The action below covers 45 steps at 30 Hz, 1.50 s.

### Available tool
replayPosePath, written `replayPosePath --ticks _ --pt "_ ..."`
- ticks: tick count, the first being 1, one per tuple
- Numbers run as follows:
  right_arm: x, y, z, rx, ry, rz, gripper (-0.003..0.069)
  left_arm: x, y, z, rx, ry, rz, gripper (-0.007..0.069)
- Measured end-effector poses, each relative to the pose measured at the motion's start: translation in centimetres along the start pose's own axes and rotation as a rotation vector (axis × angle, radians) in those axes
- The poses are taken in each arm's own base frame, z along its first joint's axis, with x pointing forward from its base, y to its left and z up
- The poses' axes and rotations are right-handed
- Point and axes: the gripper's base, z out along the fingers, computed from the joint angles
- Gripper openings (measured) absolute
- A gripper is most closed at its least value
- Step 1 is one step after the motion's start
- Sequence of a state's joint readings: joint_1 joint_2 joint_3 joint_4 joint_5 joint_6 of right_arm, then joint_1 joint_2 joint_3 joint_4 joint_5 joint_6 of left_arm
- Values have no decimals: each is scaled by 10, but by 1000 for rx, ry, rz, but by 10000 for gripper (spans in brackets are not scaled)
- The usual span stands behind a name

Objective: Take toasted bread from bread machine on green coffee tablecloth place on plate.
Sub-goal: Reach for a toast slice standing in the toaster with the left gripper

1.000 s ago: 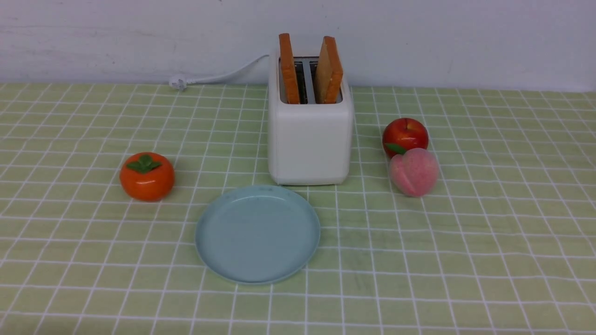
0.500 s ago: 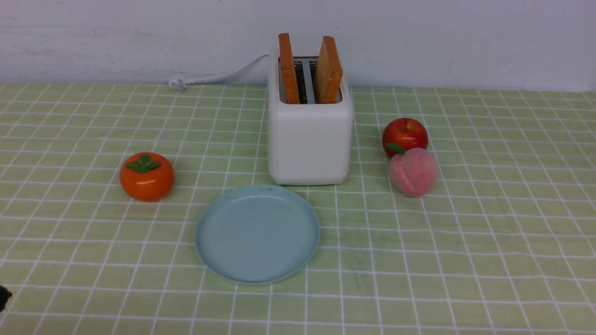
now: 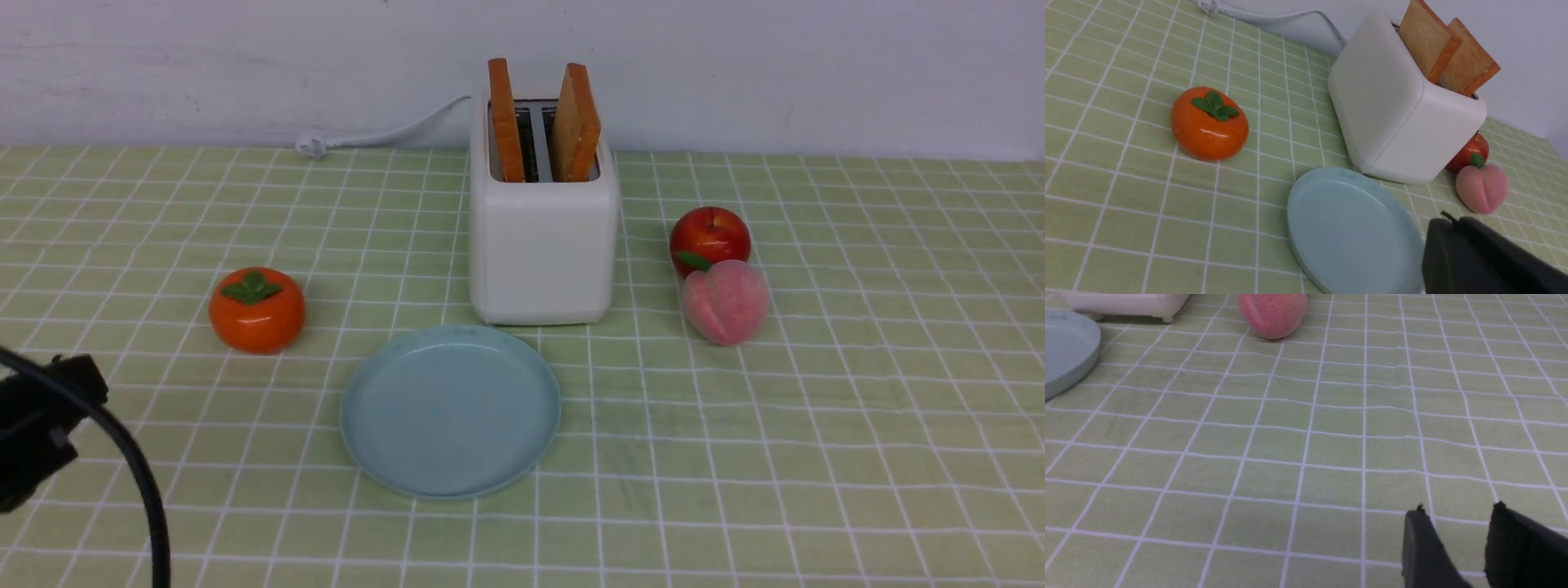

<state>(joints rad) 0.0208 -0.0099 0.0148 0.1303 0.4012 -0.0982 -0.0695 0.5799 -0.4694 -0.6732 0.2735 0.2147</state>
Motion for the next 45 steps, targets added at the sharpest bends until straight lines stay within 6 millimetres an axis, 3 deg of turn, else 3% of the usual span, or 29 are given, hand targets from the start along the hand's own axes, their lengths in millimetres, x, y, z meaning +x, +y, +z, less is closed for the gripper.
replayPosePath --ticks 6,9,11,16,18,25,32,35,37,41,45 --pt "-3 2 1 -26 -50 129 241 -20 -8 8 10 -10 10 -13" --pt "-15 4 0 -89 -176 449 241 -36 -16 11 30 -34 54 -13" --pt "-20 3 -2 -109 -236 575 241 -43 -20 13 42 -45 70 -13" --pt "-31 -1 -5 -126 -342 742 223 -53 -26 23 81 -53 107 -13" --pt "-36 2 -8 -147 -328 729 199 -55 -27 31 94 -46 104 -13" --pt "-97 25 -38 -273 -177 346 9 -56 -42 83 168 -8 198 -13" --pt "-138 38 -49 -377 -89 74 -12 -47 -56 144 174 61 391 -11" --pt "-150 42 -49 -419 -93 26 -5 -46 -61 186 196 102 412 59" --pt "-152 43 -48 -426 -94 21 -3 -50 -64 196 210 97 415 100" --pt "-157 44 -38 -453 -82 13 -1 -52 -73 241 267 110 414 280" --pt "-163 44 -31 -456 -100 48 0 -50 -75 275 281 116 414 404"
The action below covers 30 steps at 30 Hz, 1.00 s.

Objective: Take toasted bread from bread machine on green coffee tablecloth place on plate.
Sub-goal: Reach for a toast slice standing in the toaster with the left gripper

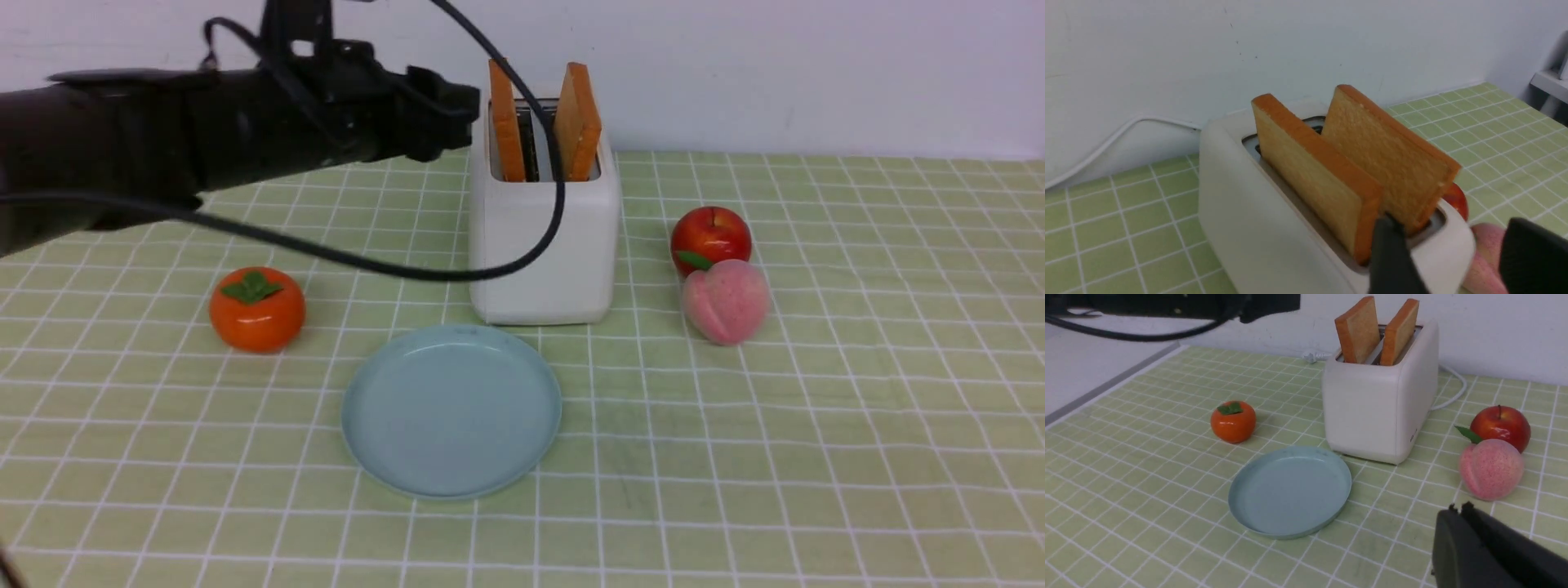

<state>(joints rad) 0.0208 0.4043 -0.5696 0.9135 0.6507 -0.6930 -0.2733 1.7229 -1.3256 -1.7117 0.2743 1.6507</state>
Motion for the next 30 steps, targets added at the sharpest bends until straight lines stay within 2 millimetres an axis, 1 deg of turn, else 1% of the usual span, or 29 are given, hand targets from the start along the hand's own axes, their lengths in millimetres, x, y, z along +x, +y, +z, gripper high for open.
replayPosePath --ticks 1,2,3,4,5,6,7,11,12,17,22,27,30 --pt "-4 -1 1 4 -20 6 0 4 3 11 7 11 -3 434" --pt "-4 -1 1 6 -24 8 0 5 4 15 10 13 -4 438" --pt "-12 -2 1 24 -66 3 1 9 6 27 24 19 -6 463" --pt "-13 -2 1 26 -72 0 1 10 6 30 28 20 -7 468" --pt "-20 -3 0 47 -112 -11 2 11 9 42 41 19 -7 481" --pt "-20 -3 0 47 -112 -12 2 14 9 45 42 25 -10 482" --pt "-23 -4 0 54 -127 -16 2 15 11 55 45 25 -17 488" --pt "-25 -4 0 55 -126 -22 3 14 17 77 46 5 -48 489" --pt "-25 -4 0 55 -126 -22 3 13 18 79 45 2 -48 489" --pt "-25 -4 0 55 -126 -22 6 8 28 105 7 -39 -57 490" --pt "-25 -4 0 56 -126 -22 11 9 29 120 -3 -53 -98 490" --pt "-26 -5 0 68 -140 -26 14 13 28 127 -48 -51 -105 490" --pt "-26 -5 0 71 -140 -47 15 18 25 130 -44 -41 -107 471"
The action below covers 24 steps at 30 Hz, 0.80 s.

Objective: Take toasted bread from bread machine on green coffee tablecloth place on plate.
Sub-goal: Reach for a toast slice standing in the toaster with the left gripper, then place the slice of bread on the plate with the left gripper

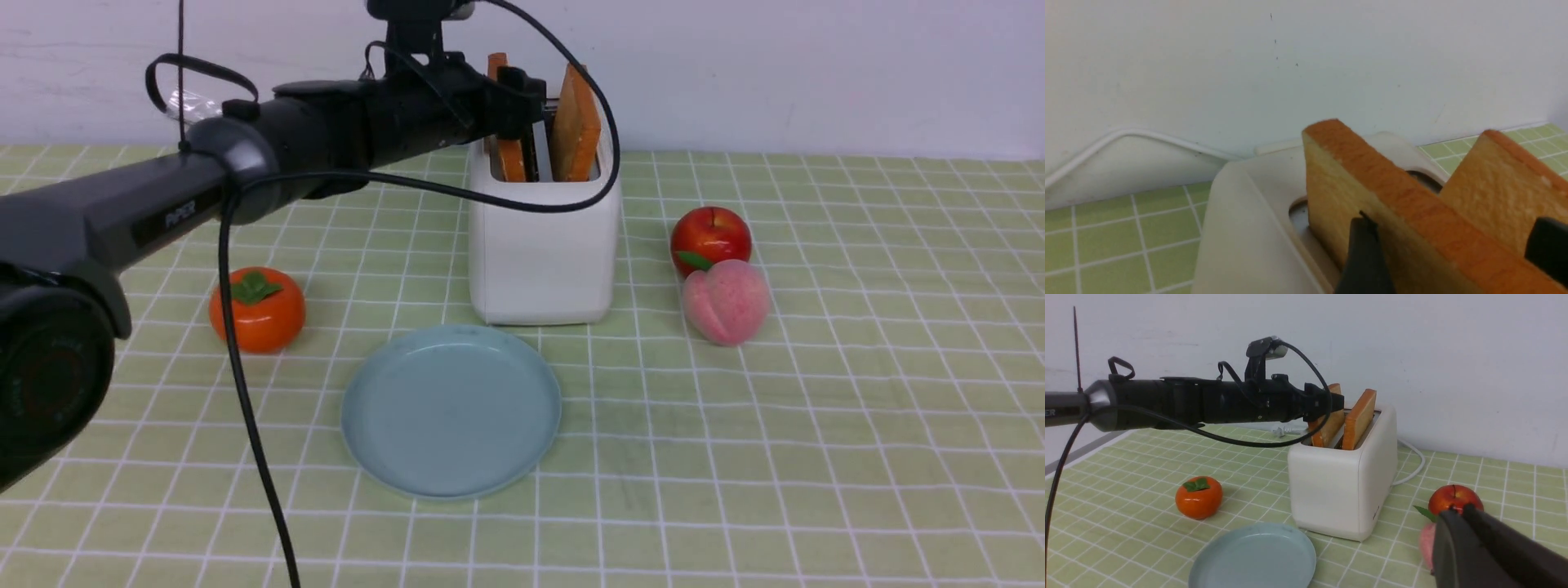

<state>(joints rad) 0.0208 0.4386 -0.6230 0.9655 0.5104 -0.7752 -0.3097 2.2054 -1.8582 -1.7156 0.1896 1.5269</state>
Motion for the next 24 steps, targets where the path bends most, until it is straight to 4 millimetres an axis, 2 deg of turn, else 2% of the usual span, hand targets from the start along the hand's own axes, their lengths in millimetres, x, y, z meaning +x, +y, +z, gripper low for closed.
replayPosePath --ticks 6,8,10,16,19,20,21,22,23,24 --pt "0 0 0 -1 -1 -15 18 3 -6 2 2 6 3 296" --pt "0 0 0 -2 -2 -18 21 3 -4 2 -25 4 -1 141" --pt "0 0 0 -3 -3 -16 22 2 -3 2 -37 2 -3 104" --pt "-1 1 0 -6 -6 -8 21 -4 -4 -2 -70 -13 -2 113" --pt "-1 1 0 -6 -6 -8 21 -20 -8 -12 -81 -45 2 113" --pt "-1 1 0 -6 -6 -8 21 -39 -13 -24 -79 -86 8 113" --pt "-1 1 0 -6 -6 -8 21 -41 -14 -25 -80 -92 9 113" --pt "-1 1 0 -6 -6 -8 21 -56 -18 -36 -76 -125 12 113" --pt "-1 1 0 -6 -6 -8 21 -82 -26 -56 -66 -185 19 113" --pt "-1 1 0 -7 -6 -8 20 -98 -31 -70 -58 -225 24 113"
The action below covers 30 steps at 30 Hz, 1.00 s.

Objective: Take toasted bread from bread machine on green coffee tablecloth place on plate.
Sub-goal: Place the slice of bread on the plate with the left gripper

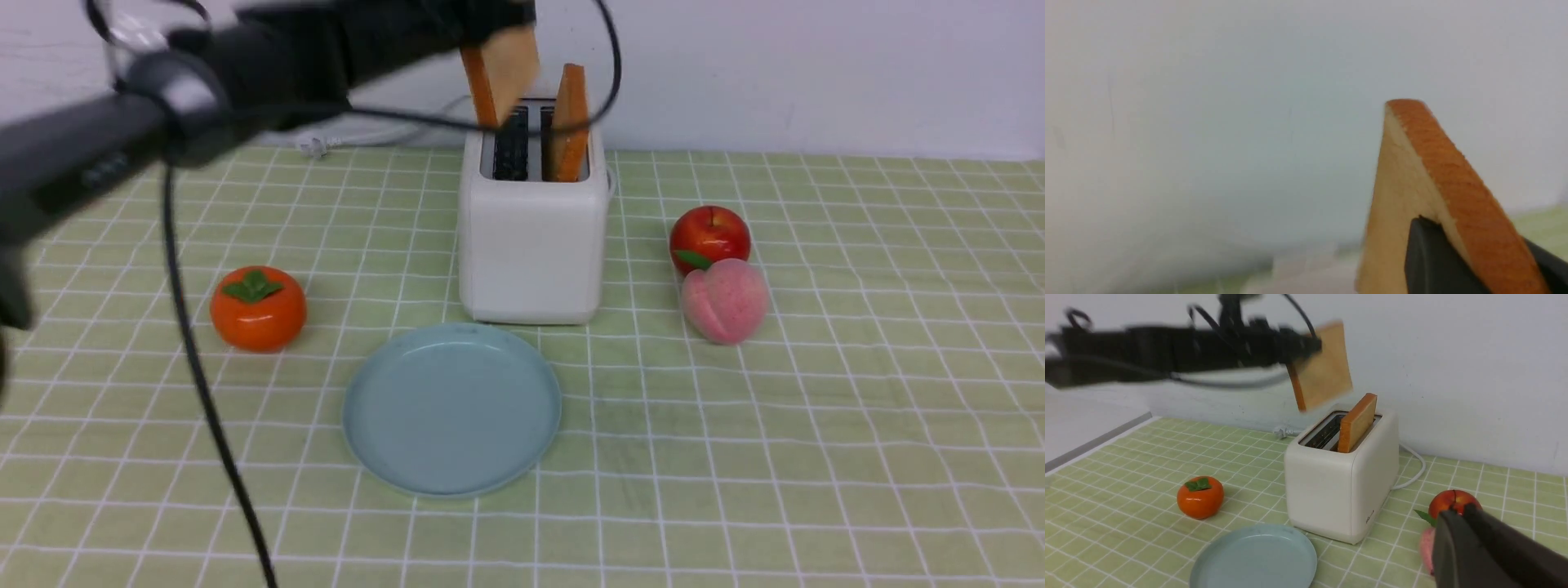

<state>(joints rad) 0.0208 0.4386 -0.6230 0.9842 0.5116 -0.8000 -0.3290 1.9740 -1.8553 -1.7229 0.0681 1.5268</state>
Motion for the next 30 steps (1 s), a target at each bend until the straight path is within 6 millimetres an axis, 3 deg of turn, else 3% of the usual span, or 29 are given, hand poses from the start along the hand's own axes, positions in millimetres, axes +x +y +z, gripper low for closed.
replayPosePath --ticks 2,5,6,7,10,12,13,14,17,18,20,30 --pt "0 0 0 -5 5 0 13 -35 -9 -22 19 -73 -1 113" --pt "3 3 0 -31 30 0 2 -69 -20 -59 52 -134 -30 113" --pt "3 3 0 -38 37 0 1 -66 -19 -59 53 -127 -33 113" --pt "6 6 0 -64 62 0 0 -75 -24 -83 74 -133 -57 113" --pt "10 10 -1 -108 105 0 0 -69 -29 -113 109 -94 -69 113" --pt "14 14 -2 -151 151 -4 0 -43 -35 -148 193 4 -64 113" --pt "14 14 -2 -151 151 -4 0 -41 -36 -151 201 16 -66 113" --pt "15 15 -3 -170 171 -6 0 -13 -39 -171 260 118 -99 113" --pt "17 16 -3 -184 186 -7 0 20 -38 -186 277 245 -187 113" --pt "17 17 -3 -188 190 -8 0 46 -33 -189 236 335 -272 113" --pt "17 17 -3 -191 194 -8 0 72 -24 -186 161 412 -345 113" --pt "20 20 -5 -222 226 -9 3 143 -6 -144 52 621 -468 113"
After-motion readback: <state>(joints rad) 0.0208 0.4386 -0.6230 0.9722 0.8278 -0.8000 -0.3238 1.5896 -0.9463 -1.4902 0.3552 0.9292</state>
